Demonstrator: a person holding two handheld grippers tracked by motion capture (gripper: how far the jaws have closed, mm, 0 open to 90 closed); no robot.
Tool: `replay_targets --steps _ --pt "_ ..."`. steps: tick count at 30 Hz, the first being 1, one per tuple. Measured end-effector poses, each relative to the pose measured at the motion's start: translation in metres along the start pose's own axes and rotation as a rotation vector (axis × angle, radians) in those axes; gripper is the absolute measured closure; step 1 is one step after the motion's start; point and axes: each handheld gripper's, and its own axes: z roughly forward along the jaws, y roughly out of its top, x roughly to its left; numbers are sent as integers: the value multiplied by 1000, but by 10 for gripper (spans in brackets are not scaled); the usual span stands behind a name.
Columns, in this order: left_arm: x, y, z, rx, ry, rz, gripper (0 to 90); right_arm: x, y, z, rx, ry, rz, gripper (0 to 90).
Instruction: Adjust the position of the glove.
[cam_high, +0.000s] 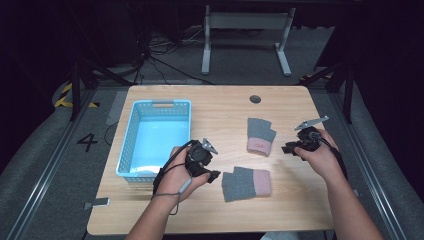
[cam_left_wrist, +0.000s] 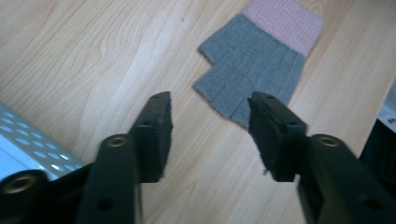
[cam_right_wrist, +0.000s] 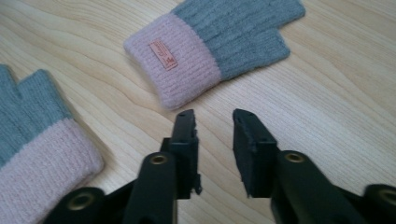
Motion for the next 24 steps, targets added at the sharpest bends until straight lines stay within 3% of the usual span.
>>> replay_targets --steps 3,11,17,24 --pt "2 0 -2 -8 -3 -9 564 4 2 0 2 16 -29 900" --pt "2 1 -5 -17 0 -20 538 13 12 -1 -5 82 -50 900" --pt "1 1 -5 -11 -3 -20 521 19 26 1 13 122 -93 900" --pt "1 1 -4 -5 -2 -17 513 24 46 4 50 92 -109 900"
